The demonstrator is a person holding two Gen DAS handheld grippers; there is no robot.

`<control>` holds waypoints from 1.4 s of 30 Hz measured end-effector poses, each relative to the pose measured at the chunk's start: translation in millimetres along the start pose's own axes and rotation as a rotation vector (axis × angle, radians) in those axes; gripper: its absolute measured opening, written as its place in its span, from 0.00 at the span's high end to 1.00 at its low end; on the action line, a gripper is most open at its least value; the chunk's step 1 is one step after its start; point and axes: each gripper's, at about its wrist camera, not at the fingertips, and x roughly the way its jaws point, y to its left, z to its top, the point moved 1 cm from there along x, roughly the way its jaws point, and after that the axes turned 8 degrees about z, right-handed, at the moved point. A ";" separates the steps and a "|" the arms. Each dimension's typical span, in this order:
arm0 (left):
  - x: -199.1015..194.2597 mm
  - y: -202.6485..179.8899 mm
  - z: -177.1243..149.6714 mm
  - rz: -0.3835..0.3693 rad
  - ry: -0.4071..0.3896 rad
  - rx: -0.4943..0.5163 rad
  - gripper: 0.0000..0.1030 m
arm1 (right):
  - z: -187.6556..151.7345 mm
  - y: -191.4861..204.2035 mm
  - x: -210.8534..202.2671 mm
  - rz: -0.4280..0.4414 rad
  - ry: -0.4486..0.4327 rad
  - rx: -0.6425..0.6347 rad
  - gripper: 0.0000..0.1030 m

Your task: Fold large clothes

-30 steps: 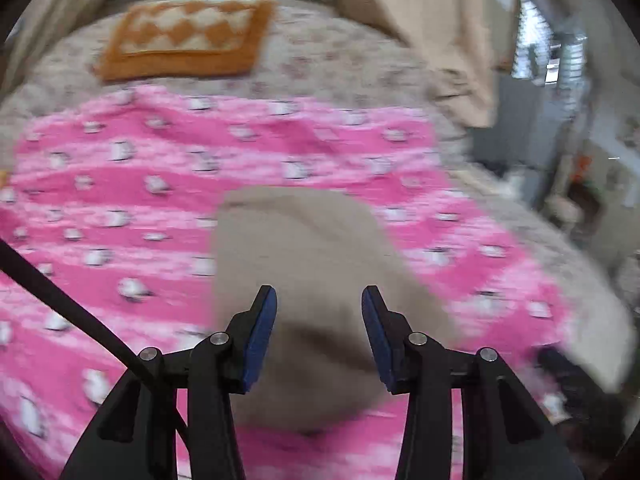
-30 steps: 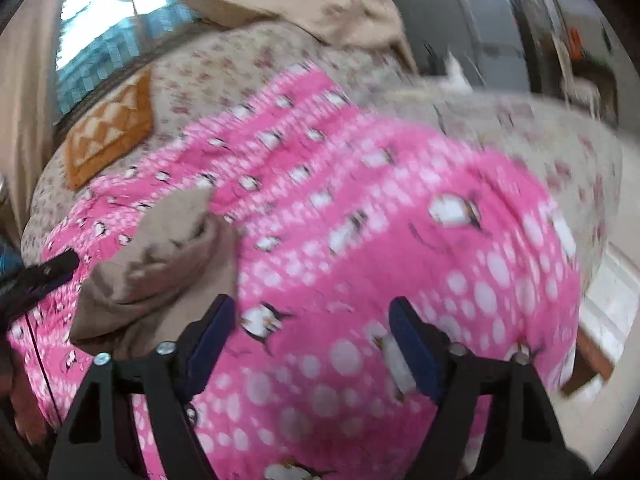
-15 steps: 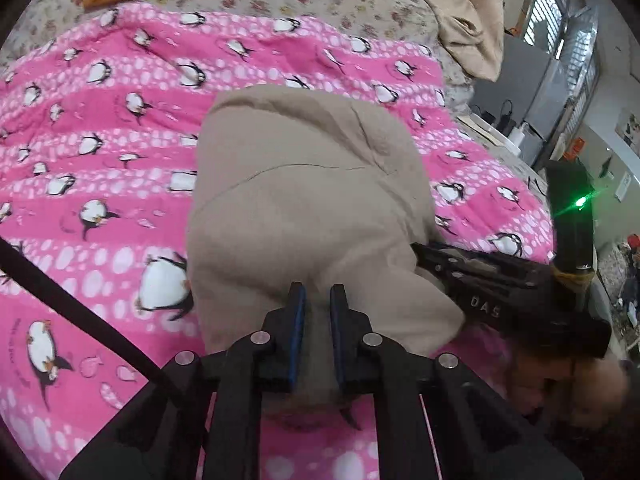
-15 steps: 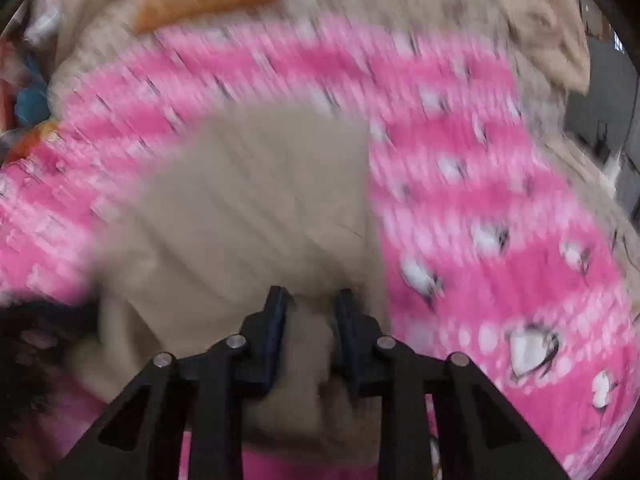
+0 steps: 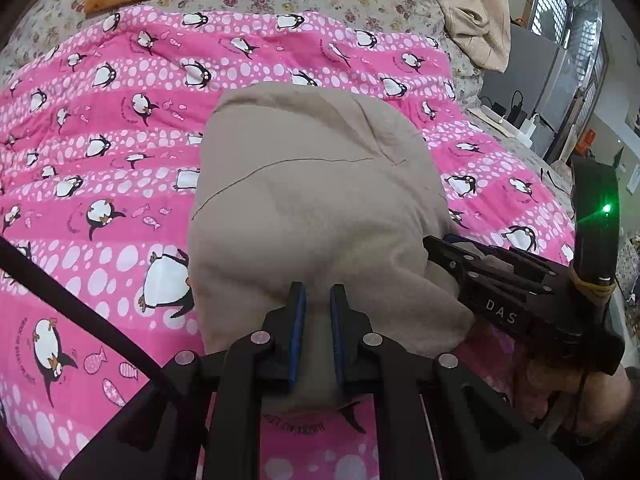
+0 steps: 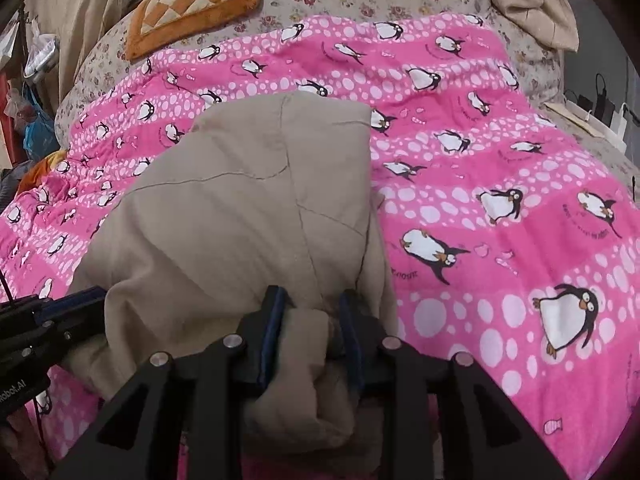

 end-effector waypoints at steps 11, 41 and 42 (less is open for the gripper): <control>-20.7 6.7 2.8 -0.078 -0.033 -0.046 1.00 | 116.4 11.6 -60.9 -0.064 -0.059 0.129 0.69; 177.9 31.4 143.4 0.222 0.091 -0.139 1.00 | 93.4 -67.7 129.9 0.052 0.107 0.407 0.63; 176.7 31.6 142.9 0.222 0.086 -0.141 1.00 | 93.6 -67.8 129.8 0.054 0.106 0.408 0.63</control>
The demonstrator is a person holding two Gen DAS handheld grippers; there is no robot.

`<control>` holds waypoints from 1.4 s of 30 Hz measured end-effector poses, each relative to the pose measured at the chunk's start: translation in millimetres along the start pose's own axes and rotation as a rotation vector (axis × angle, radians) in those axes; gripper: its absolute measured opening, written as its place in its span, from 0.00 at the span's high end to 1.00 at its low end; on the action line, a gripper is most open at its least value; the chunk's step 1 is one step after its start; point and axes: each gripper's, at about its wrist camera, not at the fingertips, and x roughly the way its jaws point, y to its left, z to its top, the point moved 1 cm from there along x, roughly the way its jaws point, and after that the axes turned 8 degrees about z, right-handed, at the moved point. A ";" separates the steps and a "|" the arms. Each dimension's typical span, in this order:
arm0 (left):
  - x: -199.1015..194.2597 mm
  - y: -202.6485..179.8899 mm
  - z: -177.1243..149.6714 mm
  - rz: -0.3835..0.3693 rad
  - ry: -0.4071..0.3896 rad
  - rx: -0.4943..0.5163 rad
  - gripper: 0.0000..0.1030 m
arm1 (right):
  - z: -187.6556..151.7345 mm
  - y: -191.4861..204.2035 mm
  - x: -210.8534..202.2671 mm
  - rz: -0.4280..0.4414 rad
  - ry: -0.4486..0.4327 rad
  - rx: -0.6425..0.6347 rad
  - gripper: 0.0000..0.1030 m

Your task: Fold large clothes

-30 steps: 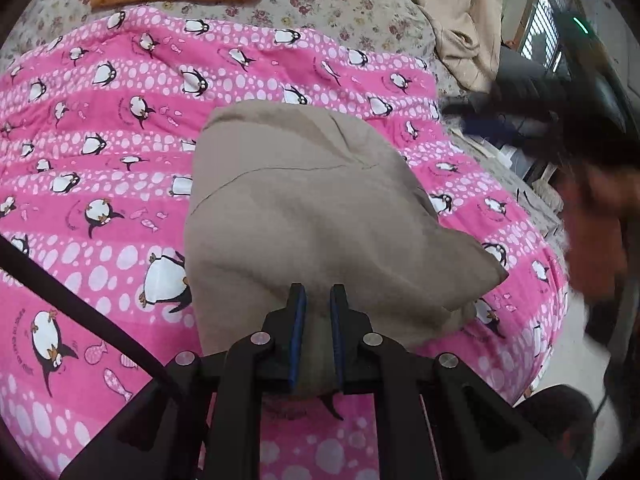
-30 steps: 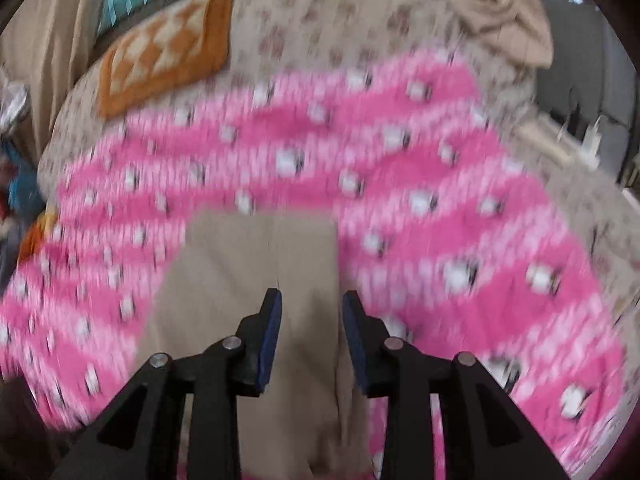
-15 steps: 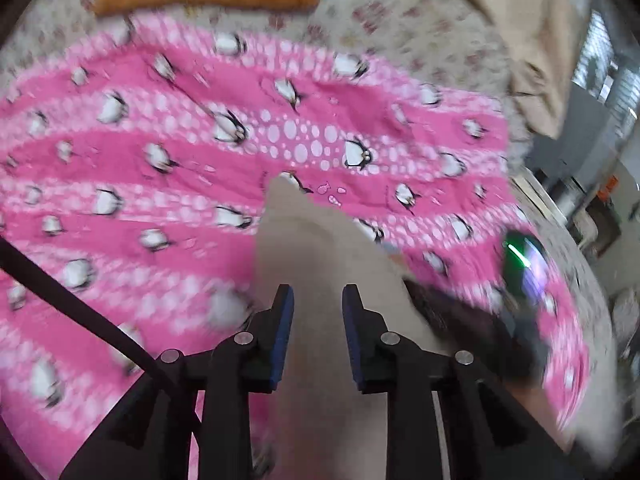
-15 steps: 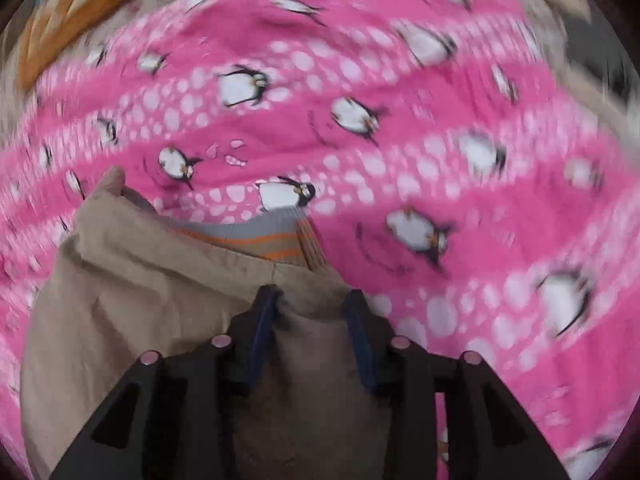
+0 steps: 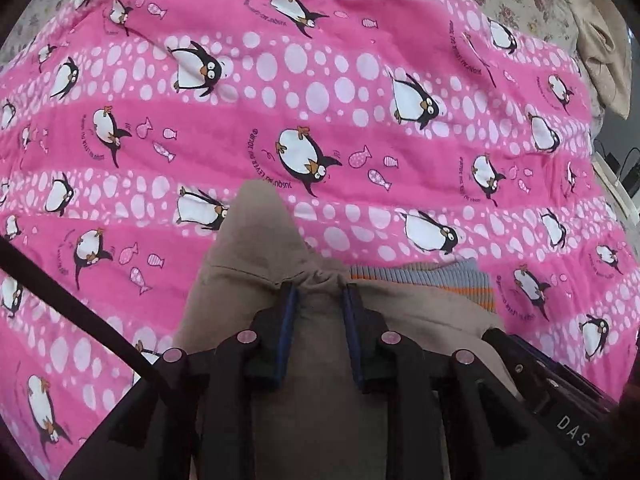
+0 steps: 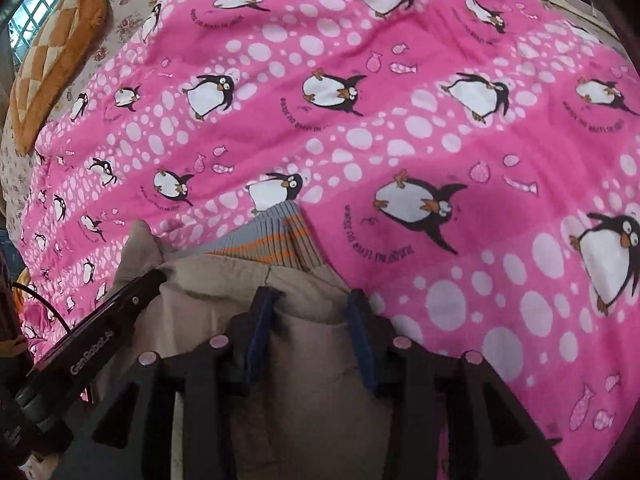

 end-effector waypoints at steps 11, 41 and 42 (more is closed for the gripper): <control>-107.8 80.2 -7.7 -0.206 -0.026 0.020 0.86 | 23.3 -20.4 -102.8 0.141 -0.092 0.075 0.43; -88.5 77.8 -94.1 -0.349 0.041 0.033 0.76 | -31.6 -22.6 -36.4 0.434 0.109 -0.119 0.41; -90.8 75.7 -93.6 -0.346 0.032 0.046 0.86 | -32.4 -22.8 -37.5 0.431 0.092 -0.127 0.51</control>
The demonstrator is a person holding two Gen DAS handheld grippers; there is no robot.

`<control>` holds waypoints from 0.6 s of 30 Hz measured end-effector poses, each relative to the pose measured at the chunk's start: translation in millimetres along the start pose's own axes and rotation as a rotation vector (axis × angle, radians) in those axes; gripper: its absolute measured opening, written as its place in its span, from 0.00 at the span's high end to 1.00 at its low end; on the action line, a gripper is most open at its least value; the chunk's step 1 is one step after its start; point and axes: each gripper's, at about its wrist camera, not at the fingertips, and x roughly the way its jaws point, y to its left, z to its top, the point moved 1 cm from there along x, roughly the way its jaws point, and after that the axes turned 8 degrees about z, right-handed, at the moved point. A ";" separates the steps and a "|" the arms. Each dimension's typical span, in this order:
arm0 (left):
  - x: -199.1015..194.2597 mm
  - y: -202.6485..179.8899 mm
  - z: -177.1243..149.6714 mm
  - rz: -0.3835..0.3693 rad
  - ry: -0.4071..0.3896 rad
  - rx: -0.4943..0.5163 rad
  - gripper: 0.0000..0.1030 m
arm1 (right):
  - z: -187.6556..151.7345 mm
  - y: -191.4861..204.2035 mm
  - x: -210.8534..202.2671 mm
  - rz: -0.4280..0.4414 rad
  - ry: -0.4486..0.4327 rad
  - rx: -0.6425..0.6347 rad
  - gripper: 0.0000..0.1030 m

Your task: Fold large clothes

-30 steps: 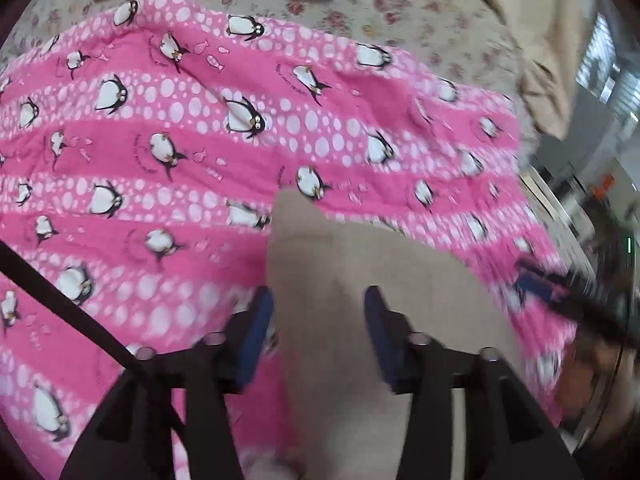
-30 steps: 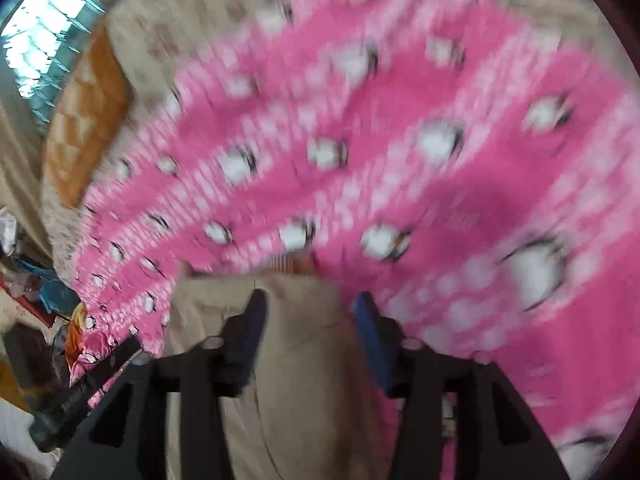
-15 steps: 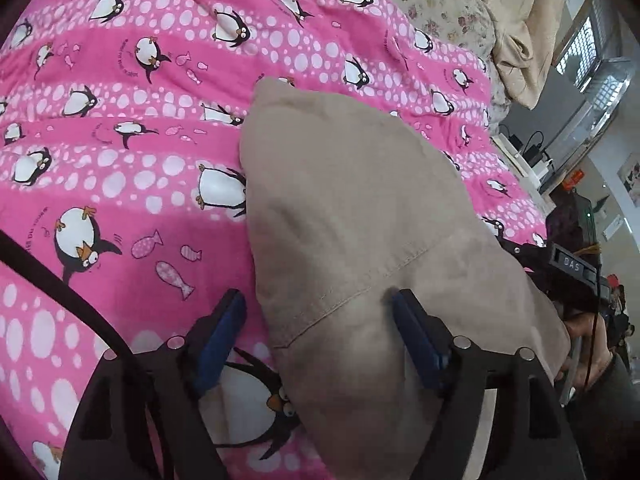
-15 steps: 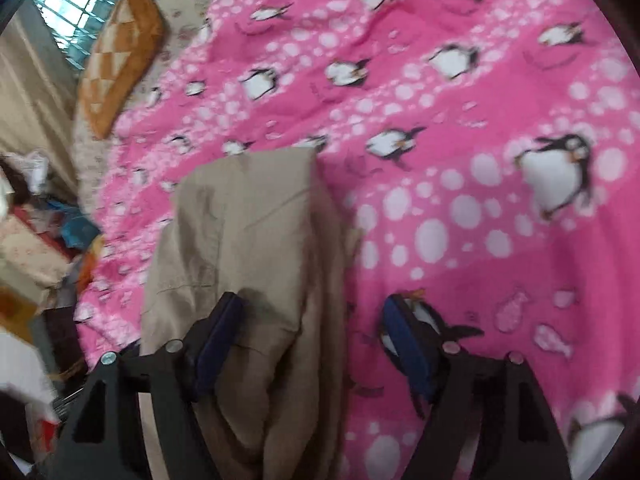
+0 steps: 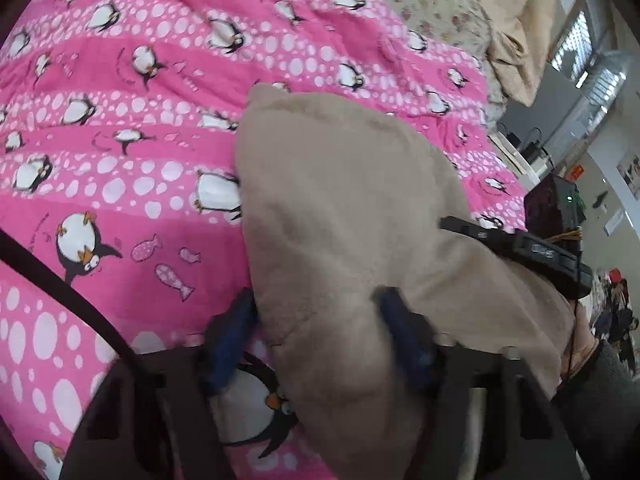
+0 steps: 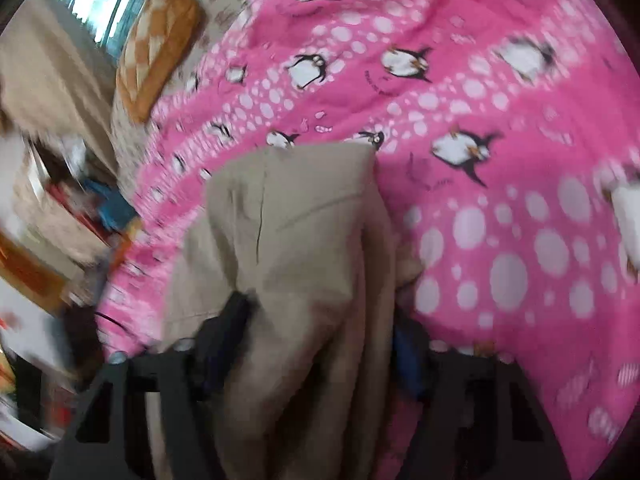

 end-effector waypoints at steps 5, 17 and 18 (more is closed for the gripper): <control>-11.7 -24.8 -0.9 0.113 -0.069 0.145 1.00 | -3.2 10.4 -6.2 -0.069 -0.060 -0.066 0.70; -75.2 78.3 19.2 0.266 -0.014 0.035 1.00 | -16.3 81.8 77.3 0.099 -0.032 0.041 0.79; -75.6 94.2 19.4 0.291 0.002 0.000 1.00 | -19.4 82.9 82.3 0.083 -0.030 0.040 0.74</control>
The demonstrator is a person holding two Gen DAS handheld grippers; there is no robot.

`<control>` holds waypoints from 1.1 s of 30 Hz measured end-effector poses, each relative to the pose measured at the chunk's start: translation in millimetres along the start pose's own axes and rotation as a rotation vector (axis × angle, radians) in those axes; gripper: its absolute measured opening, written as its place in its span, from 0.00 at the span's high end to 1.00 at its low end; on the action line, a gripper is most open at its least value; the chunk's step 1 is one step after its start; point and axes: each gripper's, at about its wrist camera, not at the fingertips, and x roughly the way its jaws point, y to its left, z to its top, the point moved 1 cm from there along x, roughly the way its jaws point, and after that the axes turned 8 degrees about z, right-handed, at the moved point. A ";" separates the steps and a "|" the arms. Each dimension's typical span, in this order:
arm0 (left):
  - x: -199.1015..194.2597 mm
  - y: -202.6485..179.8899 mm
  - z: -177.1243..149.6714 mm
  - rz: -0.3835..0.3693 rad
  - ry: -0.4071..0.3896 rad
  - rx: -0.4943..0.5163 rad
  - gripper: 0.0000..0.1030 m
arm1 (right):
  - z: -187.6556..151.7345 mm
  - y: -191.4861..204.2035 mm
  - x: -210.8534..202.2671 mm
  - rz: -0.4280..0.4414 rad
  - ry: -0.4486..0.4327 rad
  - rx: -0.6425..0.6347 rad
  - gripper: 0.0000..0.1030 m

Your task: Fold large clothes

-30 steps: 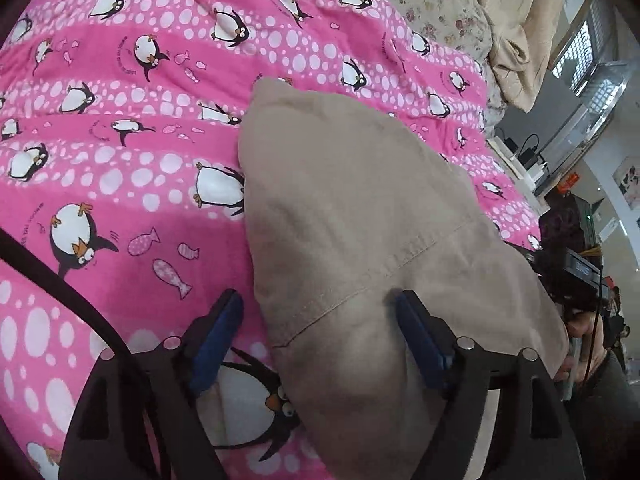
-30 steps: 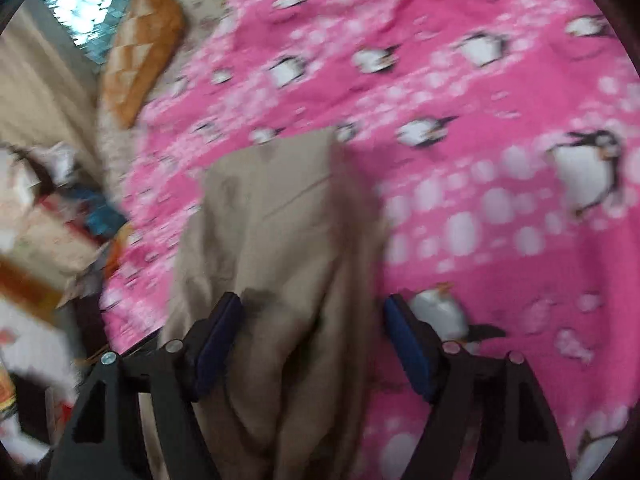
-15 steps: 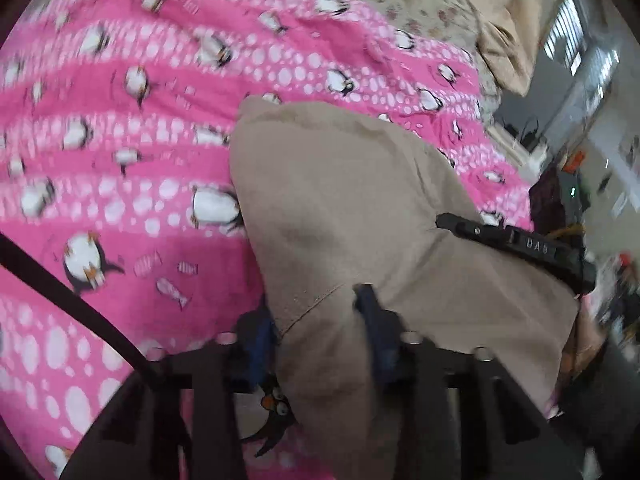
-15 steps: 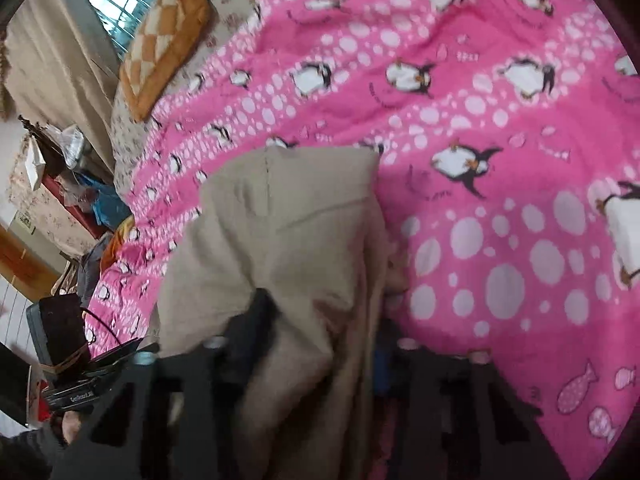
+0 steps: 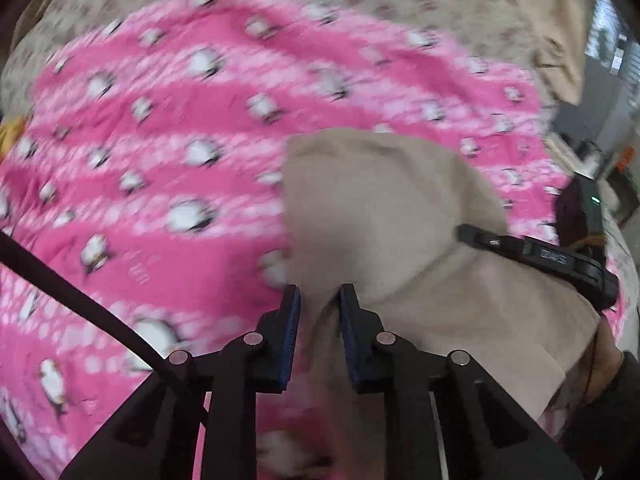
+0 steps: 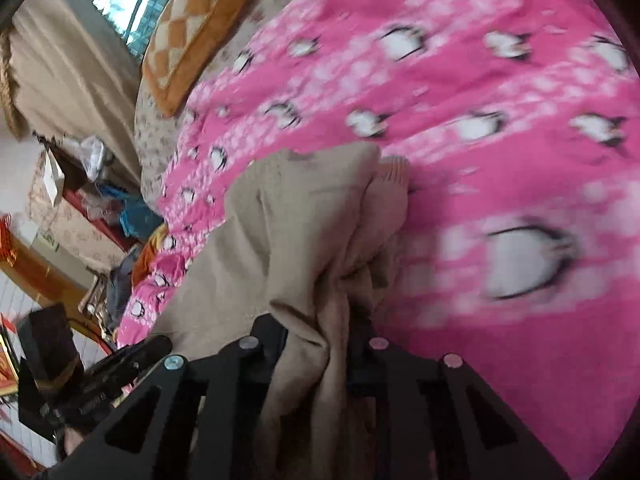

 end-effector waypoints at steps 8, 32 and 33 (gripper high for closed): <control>-25.8 16.0 -8.3 -0.086 -0.073 -0.155 1.00 | -1.7 35.1 -73.0 -0.169 -0.073 -0.051 0.62; -71.8 -50.9 -42.8 -0.120 -0.036 -0.077 1.00 | -74.5 117.6 -73.7 -0.522 0.170 -0.272 0.90; -78.0 -47.7 -32.5 -0.119 -0.078 -0.087 1.00 | -64.4 127.9 -78.9 -0.520 0.132 -0.267 0.88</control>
